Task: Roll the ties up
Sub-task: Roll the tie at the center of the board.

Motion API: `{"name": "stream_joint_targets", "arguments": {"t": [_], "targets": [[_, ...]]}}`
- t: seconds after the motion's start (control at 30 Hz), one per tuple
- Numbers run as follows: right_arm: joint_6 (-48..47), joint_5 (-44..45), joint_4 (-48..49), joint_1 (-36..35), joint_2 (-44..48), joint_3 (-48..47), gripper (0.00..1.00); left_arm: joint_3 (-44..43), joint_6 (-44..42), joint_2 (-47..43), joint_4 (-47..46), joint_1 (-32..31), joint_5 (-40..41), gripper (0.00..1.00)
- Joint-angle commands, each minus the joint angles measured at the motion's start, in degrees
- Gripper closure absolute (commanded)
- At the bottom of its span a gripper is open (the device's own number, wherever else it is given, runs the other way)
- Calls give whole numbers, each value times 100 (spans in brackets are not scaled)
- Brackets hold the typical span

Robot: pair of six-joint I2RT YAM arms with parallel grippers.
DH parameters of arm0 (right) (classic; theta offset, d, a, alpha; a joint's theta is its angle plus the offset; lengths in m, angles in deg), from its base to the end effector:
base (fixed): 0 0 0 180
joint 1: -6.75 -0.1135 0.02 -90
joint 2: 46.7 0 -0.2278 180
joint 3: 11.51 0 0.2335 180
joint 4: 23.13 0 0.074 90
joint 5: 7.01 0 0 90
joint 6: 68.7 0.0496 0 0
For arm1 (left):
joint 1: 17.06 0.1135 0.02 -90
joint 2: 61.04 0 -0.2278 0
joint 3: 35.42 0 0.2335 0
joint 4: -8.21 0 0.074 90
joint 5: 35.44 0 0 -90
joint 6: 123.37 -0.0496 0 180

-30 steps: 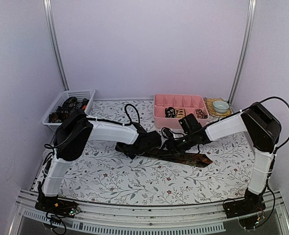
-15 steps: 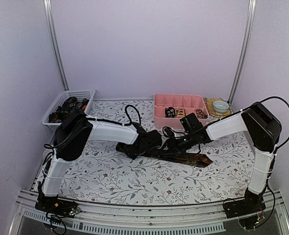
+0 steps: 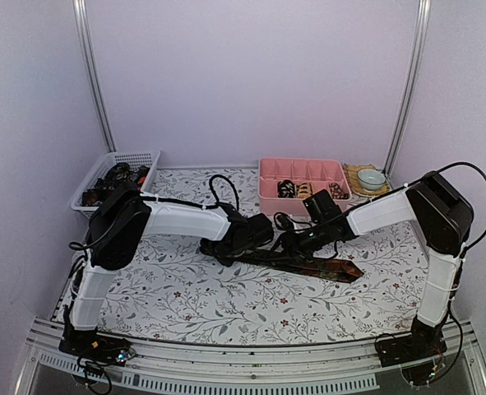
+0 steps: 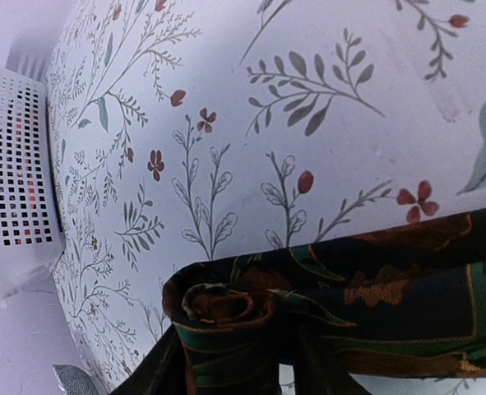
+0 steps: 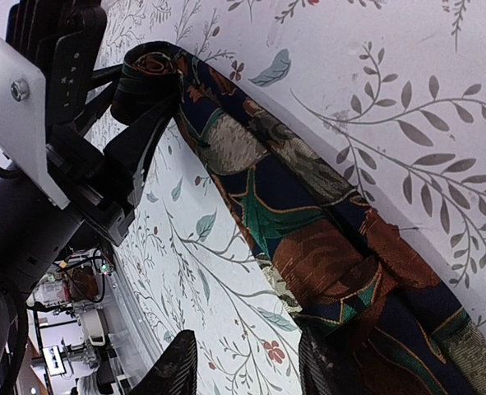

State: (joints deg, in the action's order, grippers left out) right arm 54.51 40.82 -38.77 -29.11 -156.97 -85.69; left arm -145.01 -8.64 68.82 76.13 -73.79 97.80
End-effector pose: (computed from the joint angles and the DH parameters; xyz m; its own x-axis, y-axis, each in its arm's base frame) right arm 0.2692 0.2357 0.1027 -0.9547 -0.1892 -0.2295 -0.2967 0.5507 0.7802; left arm 0.2415 -0.3062 0.0974 -0.7479 0.5843 -0.3151 0.3131 0.7290 0.6087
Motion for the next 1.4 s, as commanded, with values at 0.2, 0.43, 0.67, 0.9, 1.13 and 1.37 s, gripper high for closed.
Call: {"name": "stream_joint_targets", "arguments": {"t": [0.2, 0.43, 0.67, 0.9, 1.13, 1.37], "targets": [[98, -54, 103, 52, 577, -159, 58, 83, 103, -180, -78, -27, -51, 49], [113, -50, 119, 52, 527, -184, 59, 92, 77, -247, -123, -24, 58, 44], [154, -59, 159, 47, 493, -188, 59, 88, -9, -304, -202, -31, 113, 38], [181, -80, 198, 50, 472, -197, 59, 57, -31, -358, -189, -31, 207, 34], [249, -89, 273, 50, 428, -214, 59, -126, -79, -493, -132, -44, 285, 30], [319, -58, 289, 51, 397, -315, 60, -246, -266, -806, -245, -126, -3, 27]]}}
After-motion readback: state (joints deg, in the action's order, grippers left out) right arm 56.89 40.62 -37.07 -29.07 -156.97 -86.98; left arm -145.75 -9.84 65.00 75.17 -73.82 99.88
